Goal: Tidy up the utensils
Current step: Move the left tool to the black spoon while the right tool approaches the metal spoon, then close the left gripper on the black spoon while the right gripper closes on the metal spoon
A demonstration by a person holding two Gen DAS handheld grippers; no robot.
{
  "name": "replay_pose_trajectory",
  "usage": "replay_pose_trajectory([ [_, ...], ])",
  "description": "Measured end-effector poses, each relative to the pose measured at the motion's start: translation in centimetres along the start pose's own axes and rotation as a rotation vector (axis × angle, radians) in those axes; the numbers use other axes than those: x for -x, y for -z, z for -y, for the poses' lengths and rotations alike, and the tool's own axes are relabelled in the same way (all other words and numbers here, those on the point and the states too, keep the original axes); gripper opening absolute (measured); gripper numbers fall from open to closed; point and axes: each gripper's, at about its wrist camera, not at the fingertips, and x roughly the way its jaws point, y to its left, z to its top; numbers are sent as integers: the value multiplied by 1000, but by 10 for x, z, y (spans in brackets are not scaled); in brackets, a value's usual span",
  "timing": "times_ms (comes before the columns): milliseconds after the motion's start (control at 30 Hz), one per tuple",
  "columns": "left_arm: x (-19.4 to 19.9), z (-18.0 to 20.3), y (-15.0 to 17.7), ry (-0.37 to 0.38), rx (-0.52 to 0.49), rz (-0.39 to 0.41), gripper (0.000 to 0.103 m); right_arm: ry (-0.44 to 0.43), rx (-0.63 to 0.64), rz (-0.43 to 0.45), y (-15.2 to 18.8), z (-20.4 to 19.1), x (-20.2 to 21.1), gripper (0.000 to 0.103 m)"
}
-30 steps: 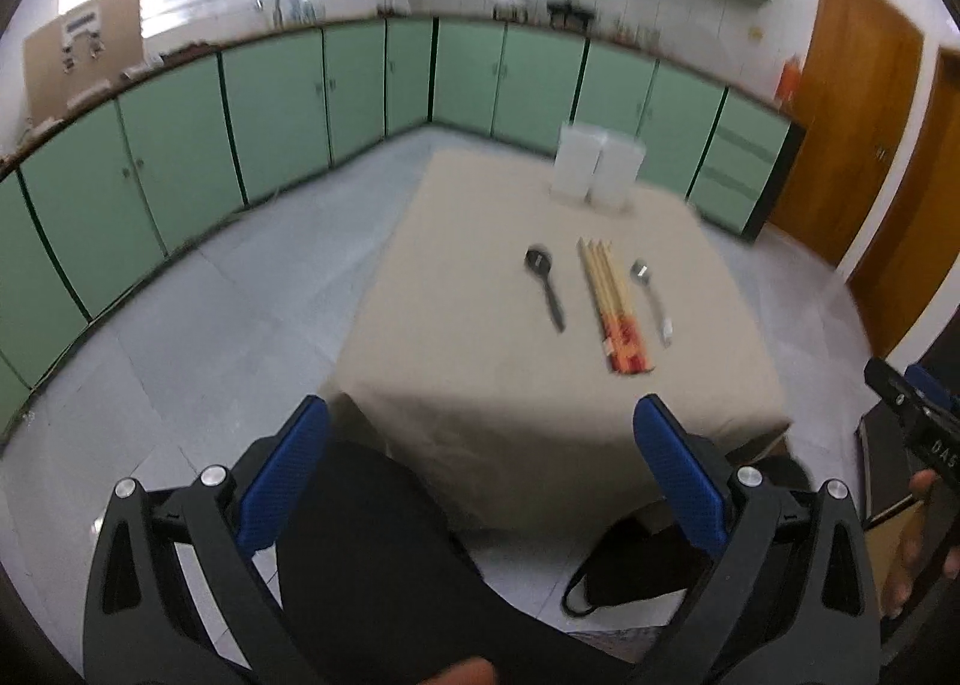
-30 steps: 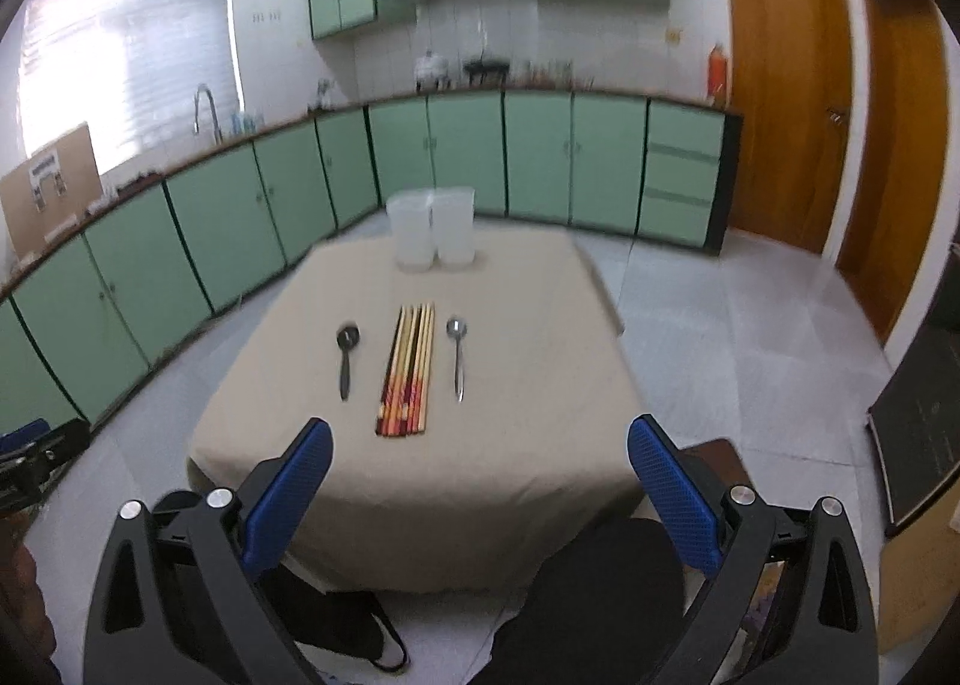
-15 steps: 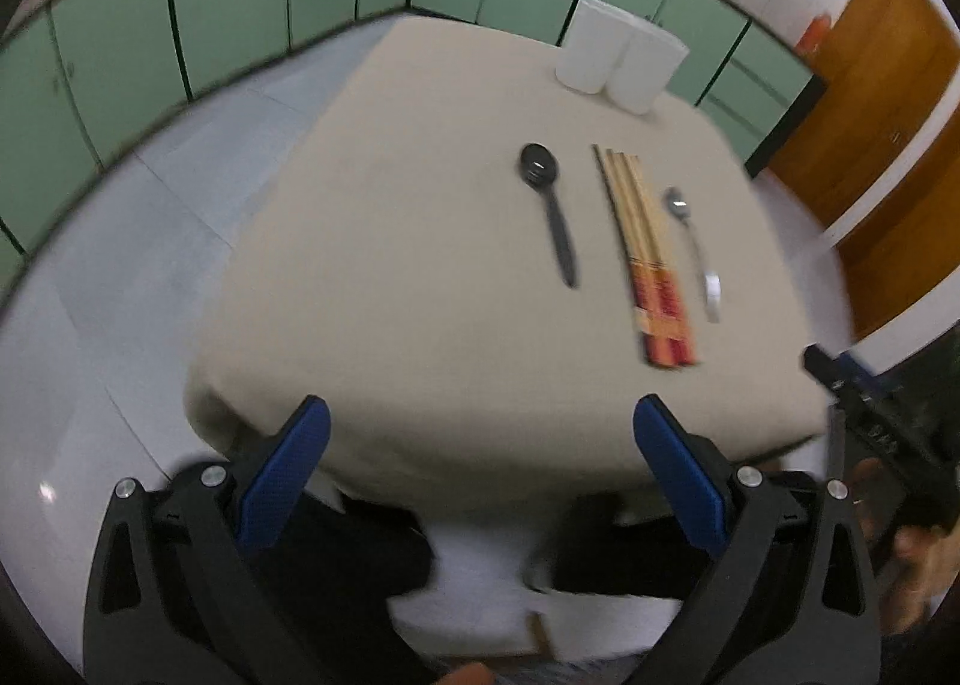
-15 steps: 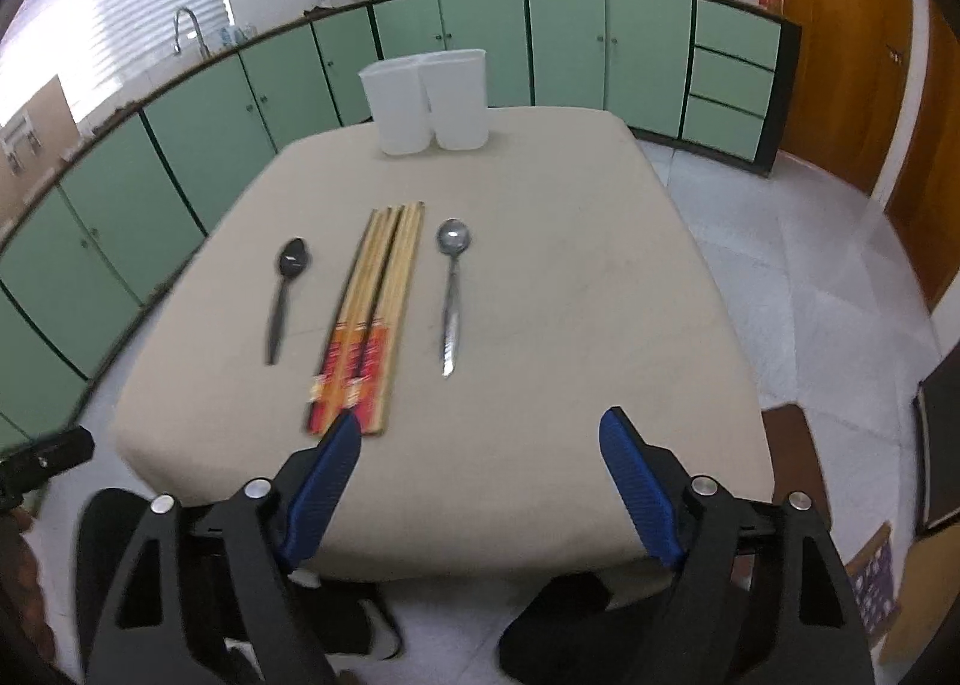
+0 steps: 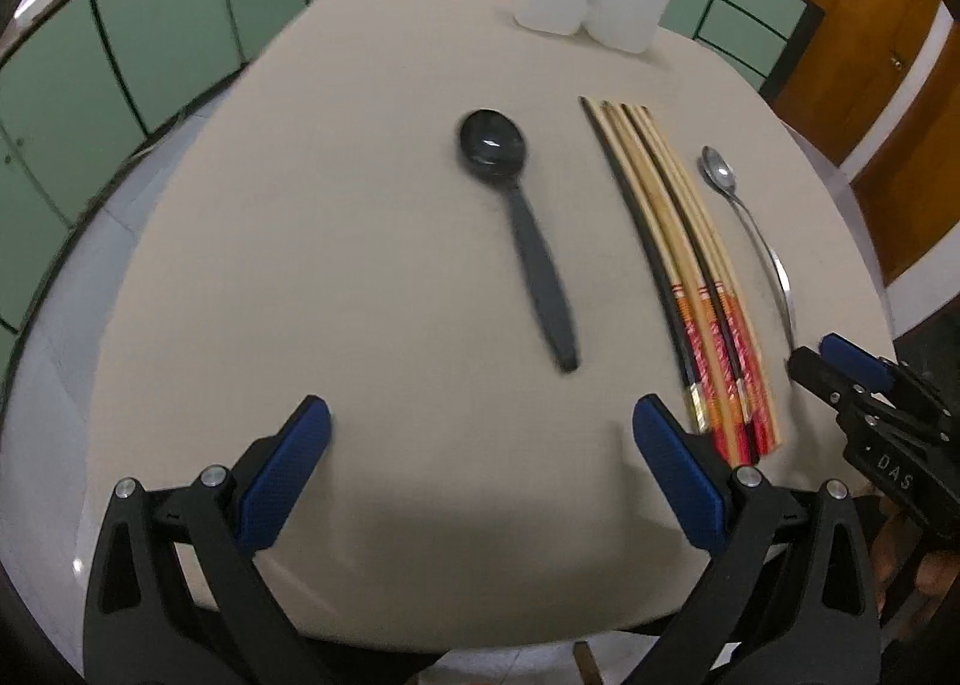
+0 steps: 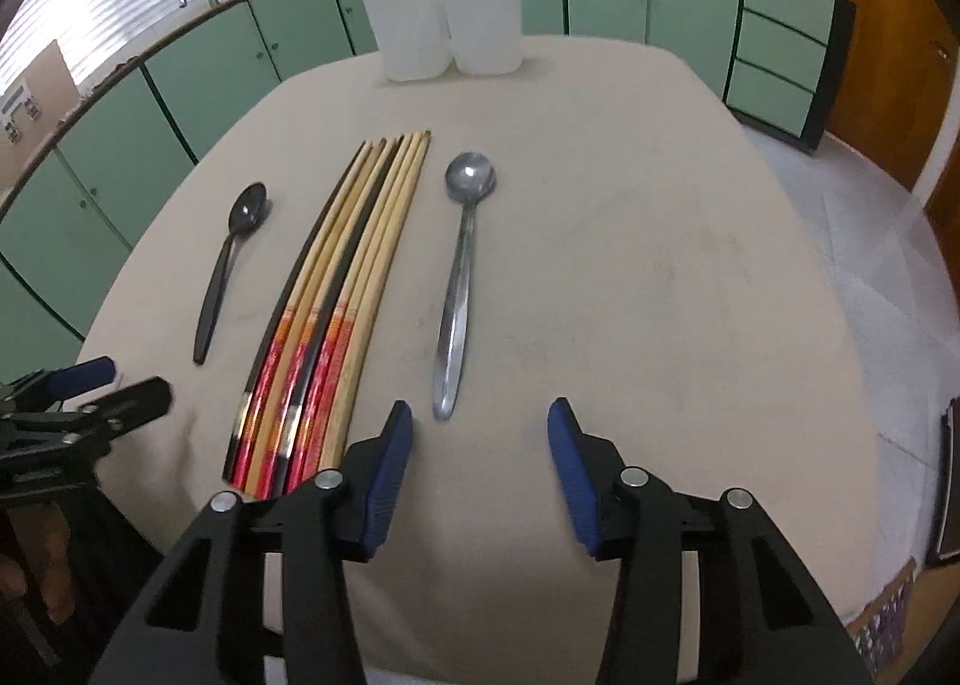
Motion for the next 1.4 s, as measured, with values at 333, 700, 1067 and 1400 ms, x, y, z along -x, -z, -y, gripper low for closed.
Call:
replay_pose_trajectory([
  [333,-14,17,-1,-109,-65,115,99,13,76,60,-7,-4,-13,41],
  [700,1,16,-2,-71,-63,147,49,19,87,90,-6,3,-11,10],
  [1067,-3,23,-1,-98,-33,182,50,11,105,124,0,-1,-11,10],
  [1400,10,1,-6,-36,48,151,12,-9,81,151,-8,-2,9,9],
])
